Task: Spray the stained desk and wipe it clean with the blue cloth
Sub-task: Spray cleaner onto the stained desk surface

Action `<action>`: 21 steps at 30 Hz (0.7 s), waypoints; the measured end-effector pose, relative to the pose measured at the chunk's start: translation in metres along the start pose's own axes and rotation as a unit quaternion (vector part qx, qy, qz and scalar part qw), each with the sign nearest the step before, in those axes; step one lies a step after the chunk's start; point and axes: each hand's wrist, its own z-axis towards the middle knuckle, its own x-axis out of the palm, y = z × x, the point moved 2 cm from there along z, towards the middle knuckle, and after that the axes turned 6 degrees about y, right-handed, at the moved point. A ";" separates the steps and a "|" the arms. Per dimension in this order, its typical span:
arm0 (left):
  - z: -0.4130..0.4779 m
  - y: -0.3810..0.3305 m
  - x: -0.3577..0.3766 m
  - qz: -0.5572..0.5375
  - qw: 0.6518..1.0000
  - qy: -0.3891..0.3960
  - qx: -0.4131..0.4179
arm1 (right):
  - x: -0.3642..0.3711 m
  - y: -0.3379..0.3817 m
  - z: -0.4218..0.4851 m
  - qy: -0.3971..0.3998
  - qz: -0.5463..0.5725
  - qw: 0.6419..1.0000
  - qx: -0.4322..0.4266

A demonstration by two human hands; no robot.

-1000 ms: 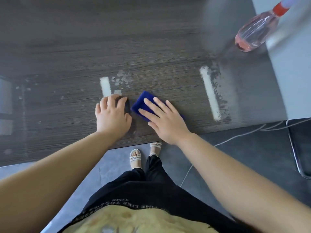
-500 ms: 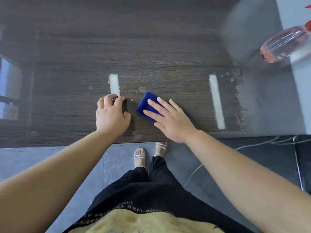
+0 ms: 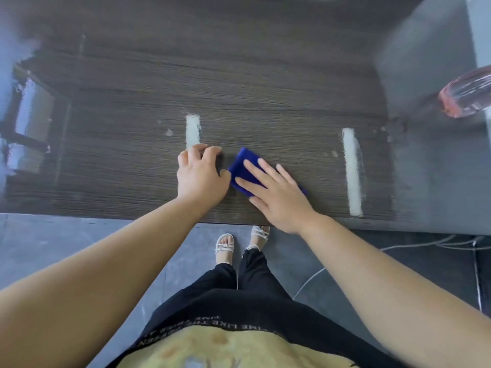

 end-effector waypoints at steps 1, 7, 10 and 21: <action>-0.001 -0.005 0.002 0.004 1.000 0.002 0.012 | -0.003 -0.007 -0.011 -0.001 0.049 0.999 0.005; 0.000 -0.036 0.013 0.074 0.987 0.048 0.133 | -0.026 -0.030 -0.051 -0.117 0.140 0.946 0.269; 0.009 -0.055 0.018 0.140 0.965 0.074 0.209 | -0.030 -0.033 -0.054 -0.072 0.132 0.930 0.336; 0.023 -0.071 0.010 0.280 0.919 0.111 0.254 | -0.035 -0.032 -0.061 -0.031 0.221 0.892 0.393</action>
